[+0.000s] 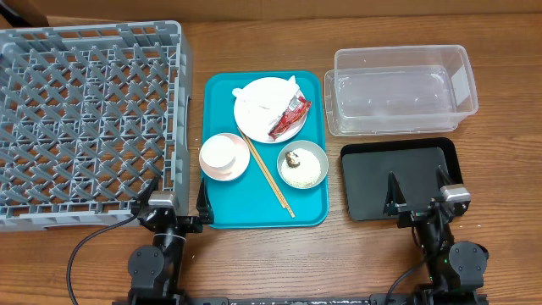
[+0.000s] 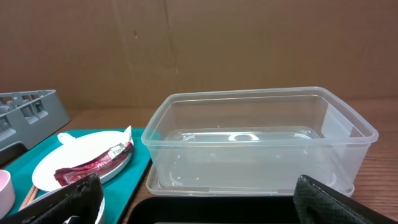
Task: Sort waste into correct bins and load items into the dishwasher
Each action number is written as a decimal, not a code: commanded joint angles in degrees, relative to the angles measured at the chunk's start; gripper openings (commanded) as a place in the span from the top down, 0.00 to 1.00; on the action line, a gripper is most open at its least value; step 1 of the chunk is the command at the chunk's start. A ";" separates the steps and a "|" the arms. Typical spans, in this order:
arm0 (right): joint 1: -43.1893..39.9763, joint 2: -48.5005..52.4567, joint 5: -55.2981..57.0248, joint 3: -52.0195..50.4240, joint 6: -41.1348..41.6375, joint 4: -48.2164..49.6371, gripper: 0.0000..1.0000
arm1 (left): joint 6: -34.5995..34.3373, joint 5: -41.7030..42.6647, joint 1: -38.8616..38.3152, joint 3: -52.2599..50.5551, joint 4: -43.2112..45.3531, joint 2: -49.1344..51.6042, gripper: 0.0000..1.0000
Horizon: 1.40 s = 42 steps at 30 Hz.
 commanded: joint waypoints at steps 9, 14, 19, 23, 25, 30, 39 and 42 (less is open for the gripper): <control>0.31 -0.46 0.55 -0.59 -0.17 0.24 0.00 | 0.87 -0.22 -0.37 -0.20 -0.04 -0.39 0.00; 0.31 -0.46 0.55 -0.59 -0.20 0.24 0.00 | 0.87 -0.22 -0.37 -0.20 -0.04 -0.39 0.00; 0.31 -0.46 0.55 -0.59 -0.17 0.24 0.00 | 0.87 -0.22 -0.37 -0.20 -0.04 -0.39 0.00; 0.31 -0.46 0.55 -0.59 -0.20 0.24 0.00 | 0.87 -0.24 -0.37 -0.20 -0.02 -0.39 0.00; 0.31 -0.46 0.52 -0.59 -0.20 0.28 0.00 | 0.85 -0.22 -0.37 -0.20 -0.02 -0.39 0.00; 0.31 -0.46 0.55 -0.59 -0.17 0.26 0.00 | 0.87 -0.20 -0.37 -0.20 -0.04 -0.39 0.00; 0.31 -0.46 0.09 -0.59 0.24 0.33 0.00 | 0.85 -0.42 -0.37 -0.20 -0.04 -0.39 0.00; 0.31 -0.46 0.09 -0.37 3.56 0.11 0.00 | 0.85 -0.39 -0.37 -0.17 -0.07 -0.39 0.00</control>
